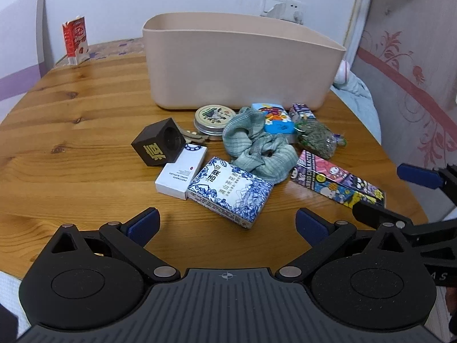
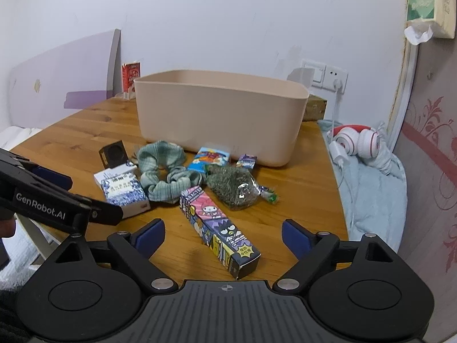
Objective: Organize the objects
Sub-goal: 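Move both grippers toward the scattered items on the table, then grasp the blue-and-white box with left gripper while right gripper grasps the pink cartoon box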
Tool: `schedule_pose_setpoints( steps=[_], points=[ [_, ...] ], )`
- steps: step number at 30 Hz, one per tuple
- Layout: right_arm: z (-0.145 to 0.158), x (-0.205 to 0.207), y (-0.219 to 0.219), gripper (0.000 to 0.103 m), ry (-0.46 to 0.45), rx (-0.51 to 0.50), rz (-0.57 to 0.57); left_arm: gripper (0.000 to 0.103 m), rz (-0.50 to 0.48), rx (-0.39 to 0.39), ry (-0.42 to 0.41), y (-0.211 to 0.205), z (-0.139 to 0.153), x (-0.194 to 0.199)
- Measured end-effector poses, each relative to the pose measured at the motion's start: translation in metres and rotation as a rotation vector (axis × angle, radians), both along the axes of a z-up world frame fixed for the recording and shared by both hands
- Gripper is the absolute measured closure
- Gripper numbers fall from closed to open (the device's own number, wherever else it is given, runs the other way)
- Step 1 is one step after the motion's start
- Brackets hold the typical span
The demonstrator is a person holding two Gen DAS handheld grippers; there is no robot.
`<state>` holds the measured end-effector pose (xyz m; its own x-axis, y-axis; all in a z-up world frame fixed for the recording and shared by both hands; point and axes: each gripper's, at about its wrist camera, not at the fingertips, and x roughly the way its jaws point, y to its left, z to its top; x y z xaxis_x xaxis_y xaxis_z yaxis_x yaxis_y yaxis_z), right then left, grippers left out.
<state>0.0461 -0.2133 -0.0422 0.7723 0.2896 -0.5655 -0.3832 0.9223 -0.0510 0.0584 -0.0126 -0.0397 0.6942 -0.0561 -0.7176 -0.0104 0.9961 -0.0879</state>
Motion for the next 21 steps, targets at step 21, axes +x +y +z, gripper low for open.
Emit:
schedule_pose_setpoints(
  steps=[21],
  points=[
    [-0.025, 0.029, 0.004, 0.026, 0.096, 0.009, 0.059, 0.009, -0.04, -0.03, -0.042, 0.001, -0.021, 0.026]
  ],
)
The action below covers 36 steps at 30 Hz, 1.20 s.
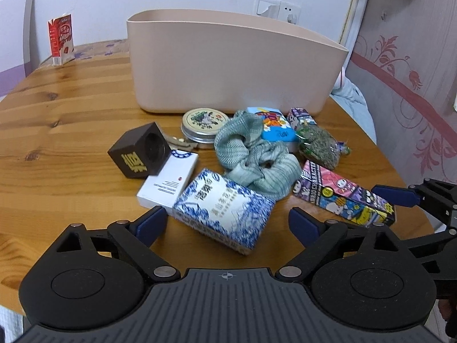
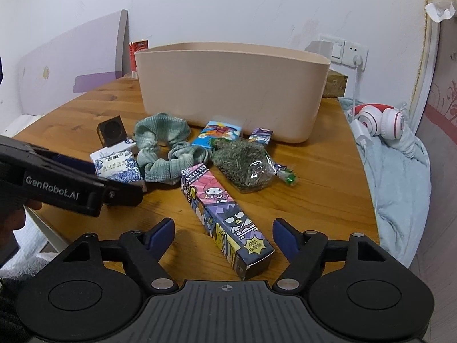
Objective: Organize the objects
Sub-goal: 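Grasp the blue-and-white box with left gripper while right gripper grasps the pink cartoon box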
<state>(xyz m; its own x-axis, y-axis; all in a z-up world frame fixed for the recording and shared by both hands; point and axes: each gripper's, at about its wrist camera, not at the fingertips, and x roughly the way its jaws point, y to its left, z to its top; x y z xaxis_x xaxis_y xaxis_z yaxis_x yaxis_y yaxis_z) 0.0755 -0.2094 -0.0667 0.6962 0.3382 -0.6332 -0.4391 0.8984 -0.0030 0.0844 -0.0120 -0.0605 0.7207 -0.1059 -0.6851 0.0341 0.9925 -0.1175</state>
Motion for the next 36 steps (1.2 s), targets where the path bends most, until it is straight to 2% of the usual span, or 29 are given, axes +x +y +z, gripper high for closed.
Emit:
schedule_pose_setpoints(
  steps=[10, 12, 20, 36],
  points=[
    [-0.003, 0.011, 0.004, 0.038, 0.015, 0.008, 0.009, 0.028, -0.011, 0.079, -0.035, 0.0, -0.002, 0.008],
    [-0.003, 0.012, 0.003, 0.049, 0.017, 0.016, 0.006, 0.032, -0.021, 0.091, -0.037, 0.0, -0.002, 0.007],
    [-0.001, 0.008, 0.0, 0.081, 0.018, 0.024, 0.006, 0.035, -0.039, 0.099, -0.038, 0.002, -0.002, -0.003],
    [0.014, -0.007, 0.008, 0.081, -0.019, 0.049, 0.029, 0.036, -0.043, 0.093, -0.053, 0.01, 0.008, -0.021]
  ],
)
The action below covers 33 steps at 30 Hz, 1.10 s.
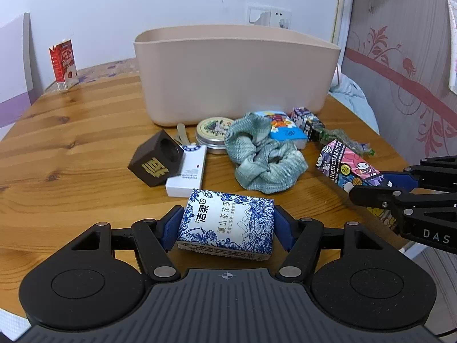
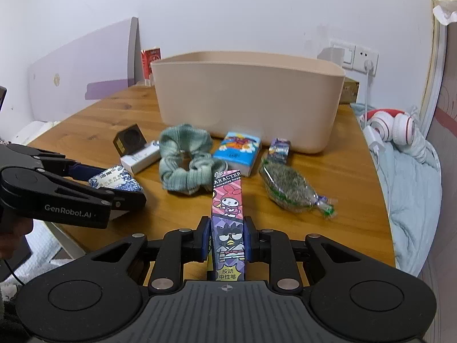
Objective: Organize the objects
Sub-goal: 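Carry both boxes over the beige bin and open both grippers to drop them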
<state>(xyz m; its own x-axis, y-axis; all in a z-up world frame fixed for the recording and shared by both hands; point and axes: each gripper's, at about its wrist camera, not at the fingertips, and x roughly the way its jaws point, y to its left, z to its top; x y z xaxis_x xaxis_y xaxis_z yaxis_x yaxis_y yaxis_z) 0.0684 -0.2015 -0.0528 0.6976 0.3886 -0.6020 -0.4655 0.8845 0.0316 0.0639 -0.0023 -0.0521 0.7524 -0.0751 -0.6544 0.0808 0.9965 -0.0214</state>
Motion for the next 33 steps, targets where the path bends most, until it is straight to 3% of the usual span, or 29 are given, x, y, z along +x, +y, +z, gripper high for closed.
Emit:
schedule_pose_setpoints(
  steps=[12, 33],
  points=[
    [0.038, -0.001, -0.003, 0.081, -0.076, 0.037, -0.019, 0.036, 0.021, -0.007, -0.063, 0.012, 0.033, 0.002],
    [0.102, 0.048, 0.001, 0.081, -0.232, 0.102, -0.063, 0.036, 0.068, -0.014, -0.238, 0.032, 0.118, 0.056]
  ],
)
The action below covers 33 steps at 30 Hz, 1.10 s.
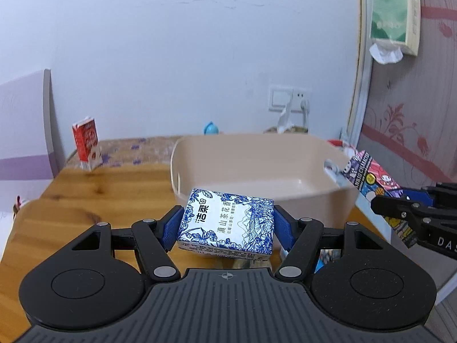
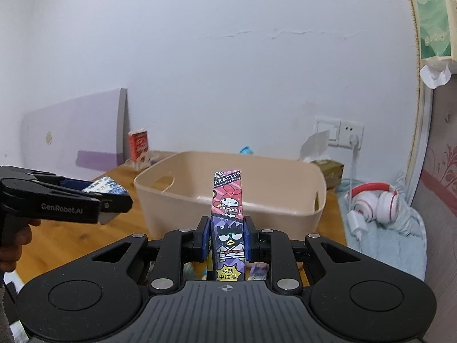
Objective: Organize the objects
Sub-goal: 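Carry both boxes over the beige bin and open both grippers to drop them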
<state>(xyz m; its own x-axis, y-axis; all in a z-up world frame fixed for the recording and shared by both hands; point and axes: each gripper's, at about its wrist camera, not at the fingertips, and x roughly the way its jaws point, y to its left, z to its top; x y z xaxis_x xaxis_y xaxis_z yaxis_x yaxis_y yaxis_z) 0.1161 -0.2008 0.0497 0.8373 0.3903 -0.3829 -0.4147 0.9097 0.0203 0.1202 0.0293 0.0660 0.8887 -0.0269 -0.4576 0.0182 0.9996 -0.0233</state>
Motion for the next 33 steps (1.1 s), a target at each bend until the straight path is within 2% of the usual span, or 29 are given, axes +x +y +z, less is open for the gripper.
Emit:
schedule_pose_setpoints(
  steps=[5, 10, 18, 25, 33],
  points=[
    [0.009, 0.011, 0.003, 0.081, -0.025, -0.01, -0.024, 0.036, -0.009, -0.02, -0.013, 0.007, 0.018, 0.023],
    [0.016, 0.026, 0.006, 0.081, -0.039, -0.006, -0.04, 0.036, -0.003, 0.008, -0.014, 0.007, 0.025, 0.047],
    [0.023, 0.063, 0.012, 0.081, -0.03, 0.022, -0.046, 0.036, -0.003, -0.043, 0.098, 0.012, 0.018, 0.099],
    [0.017, 0.103, 0.022, 0.081, 0.025, -0.006, -0.053, 0.036, 0.001, 0.018, 0.198, 0.007, -0.001, 0.148],
    [-0.009, 0.135, 0.032, 0.081, 0.118, -0.092, -0.067, 0.035, -0.017, 0.065, 0.327, 0.004, -0.033, 0.183]
  ],
)
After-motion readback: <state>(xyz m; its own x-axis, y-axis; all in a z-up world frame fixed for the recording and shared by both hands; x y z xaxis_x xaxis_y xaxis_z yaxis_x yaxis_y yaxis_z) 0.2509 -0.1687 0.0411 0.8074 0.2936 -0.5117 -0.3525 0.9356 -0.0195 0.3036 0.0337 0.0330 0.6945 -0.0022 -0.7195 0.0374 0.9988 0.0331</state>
